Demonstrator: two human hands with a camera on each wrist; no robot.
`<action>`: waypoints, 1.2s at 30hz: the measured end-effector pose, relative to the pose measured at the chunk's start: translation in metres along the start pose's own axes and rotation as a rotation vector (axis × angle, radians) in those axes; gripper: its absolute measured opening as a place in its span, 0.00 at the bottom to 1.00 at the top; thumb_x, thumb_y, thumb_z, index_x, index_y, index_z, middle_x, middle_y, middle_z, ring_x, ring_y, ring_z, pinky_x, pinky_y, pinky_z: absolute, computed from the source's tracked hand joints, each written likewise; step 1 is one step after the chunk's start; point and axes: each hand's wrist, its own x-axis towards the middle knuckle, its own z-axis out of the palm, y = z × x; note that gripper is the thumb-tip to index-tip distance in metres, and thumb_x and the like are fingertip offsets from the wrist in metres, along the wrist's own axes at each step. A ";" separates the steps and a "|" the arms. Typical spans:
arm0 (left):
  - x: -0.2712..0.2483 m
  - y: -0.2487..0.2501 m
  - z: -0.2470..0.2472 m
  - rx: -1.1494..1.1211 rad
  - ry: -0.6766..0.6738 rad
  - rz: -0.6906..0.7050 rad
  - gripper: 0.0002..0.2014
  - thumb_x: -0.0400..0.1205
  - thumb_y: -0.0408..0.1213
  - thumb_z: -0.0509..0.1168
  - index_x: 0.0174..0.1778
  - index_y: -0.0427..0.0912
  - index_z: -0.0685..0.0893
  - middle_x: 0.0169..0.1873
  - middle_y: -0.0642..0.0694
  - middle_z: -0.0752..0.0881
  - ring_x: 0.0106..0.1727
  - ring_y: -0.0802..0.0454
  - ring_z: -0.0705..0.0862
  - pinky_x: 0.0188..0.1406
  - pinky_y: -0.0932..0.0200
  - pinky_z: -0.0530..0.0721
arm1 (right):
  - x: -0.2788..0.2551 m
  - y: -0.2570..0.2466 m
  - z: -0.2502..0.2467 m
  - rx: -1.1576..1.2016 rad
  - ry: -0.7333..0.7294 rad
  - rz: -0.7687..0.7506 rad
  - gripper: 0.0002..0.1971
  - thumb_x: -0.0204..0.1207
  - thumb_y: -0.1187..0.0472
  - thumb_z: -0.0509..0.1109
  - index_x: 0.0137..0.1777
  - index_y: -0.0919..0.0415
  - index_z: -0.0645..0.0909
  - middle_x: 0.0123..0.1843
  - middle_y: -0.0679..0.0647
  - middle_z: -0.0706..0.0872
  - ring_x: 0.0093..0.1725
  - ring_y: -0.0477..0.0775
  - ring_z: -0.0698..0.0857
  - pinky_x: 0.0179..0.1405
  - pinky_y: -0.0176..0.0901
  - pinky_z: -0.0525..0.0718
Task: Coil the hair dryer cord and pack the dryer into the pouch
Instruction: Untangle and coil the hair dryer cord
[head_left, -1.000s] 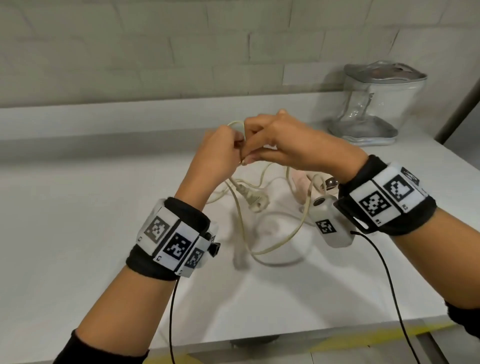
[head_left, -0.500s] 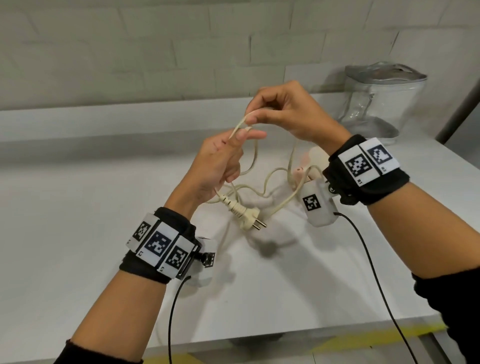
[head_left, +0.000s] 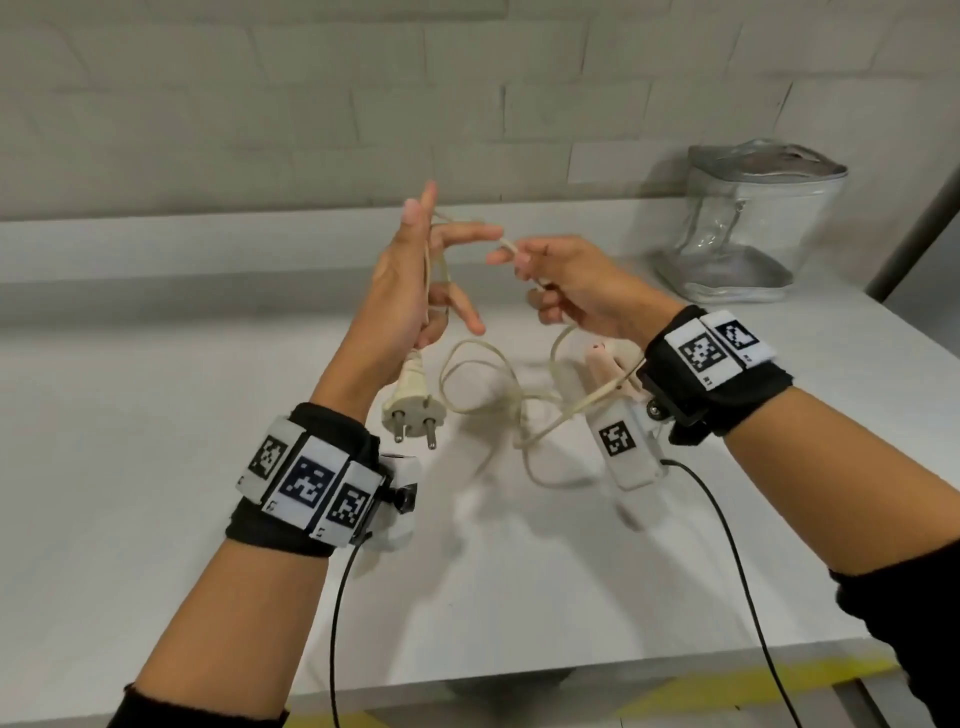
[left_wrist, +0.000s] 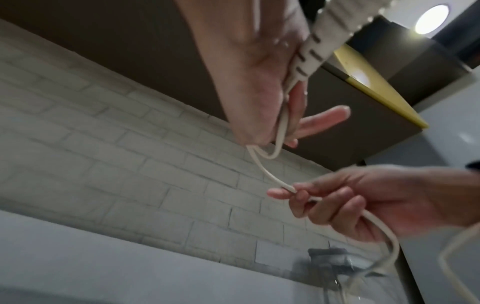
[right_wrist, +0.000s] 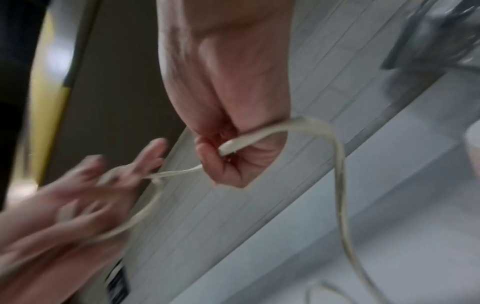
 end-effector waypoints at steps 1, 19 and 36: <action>0.004 -0.004 0.000 0.001 0.042 0.014 0.19 0.88 0.49 0.37 0.71 0.67 0.65 0.59 0.55 0.85 0.21 0.56 0.83 0.09 0.68 0.55 | -0.004 0.001 0.006 -0.108 -0.032 0.026 0.10 0.84 0.65 0.54 0.57 0.62 0.77 0.35 0.49 0.68 0.18 0.40 0.68 0.17 0.31 0.66; 0.006 -0.037 0.018 0.414 -0.017 0.029 0.23 0.88 0.37 0.48 0.80 0.43 0.59 0.45 0.45 0.85 0.42 0.59 0.84 0.43 0.66 0.84 | -0.035 -0.026 0.008 -1.111 -0.214 -0.648 0.11 0.75 0.60 0.65 0.46 0.66 0.86 0.43 0.53 0.83 0.43 0.46 0.82 0.44 0.25 0.72; -0.022 -0.013 -0.010 -0.228 -0.284 -0.209 0.18 0.83 0.51 0.50 0.58 0.59 0.85 0.08 0.57 0.56 0.10 0.62 0.51 0.14 0.68 0.48 | -0.023 -0.047 -0.029 -0.987 0.044 -0.234 0.09 0.82 0.60 0.59 0.46 0.54 0.81 0.26 0.46 0.78 0.21 0.42 0.77 0.29 0.39 0.75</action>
